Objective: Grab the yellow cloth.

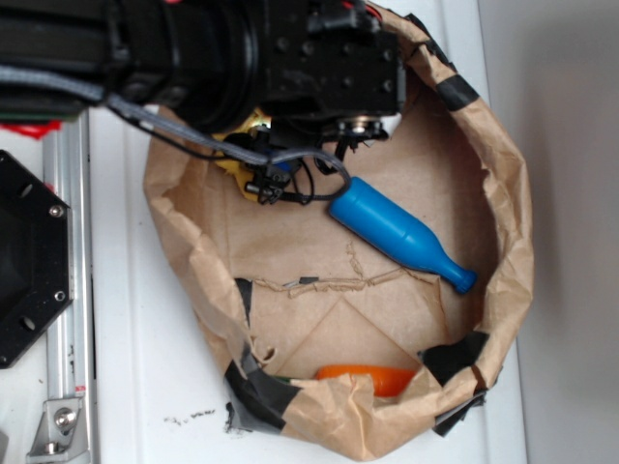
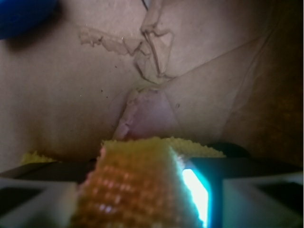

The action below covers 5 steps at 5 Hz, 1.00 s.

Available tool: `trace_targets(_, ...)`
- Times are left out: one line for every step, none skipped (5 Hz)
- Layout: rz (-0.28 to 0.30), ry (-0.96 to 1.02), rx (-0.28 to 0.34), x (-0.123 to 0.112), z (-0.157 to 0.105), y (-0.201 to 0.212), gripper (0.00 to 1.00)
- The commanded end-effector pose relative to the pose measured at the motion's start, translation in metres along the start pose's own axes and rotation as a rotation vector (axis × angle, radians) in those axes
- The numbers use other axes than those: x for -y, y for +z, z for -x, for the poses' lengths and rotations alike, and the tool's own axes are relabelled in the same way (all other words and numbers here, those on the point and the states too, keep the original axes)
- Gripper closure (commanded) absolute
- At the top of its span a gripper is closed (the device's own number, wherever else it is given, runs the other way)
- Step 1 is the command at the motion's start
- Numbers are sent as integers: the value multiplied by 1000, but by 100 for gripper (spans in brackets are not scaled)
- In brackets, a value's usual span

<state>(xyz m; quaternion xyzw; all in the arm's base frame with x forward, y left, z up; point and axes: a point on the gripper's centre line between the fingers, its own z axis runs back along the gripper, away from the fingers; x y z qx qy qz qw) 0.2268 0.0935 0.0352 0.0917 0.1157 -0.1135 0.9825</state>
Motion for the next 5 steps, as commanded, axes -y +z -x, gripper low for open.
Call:
trace_targets(31,146,245,6,13,66,100)
trace_targets(78,218,448,27,8,123,100)
trace_targets(99,273,476,36,2,171,100)
trace_targets(158,355,493,38,-3,163,100)
trace_targets(248,452,583,40,-4,153,100)
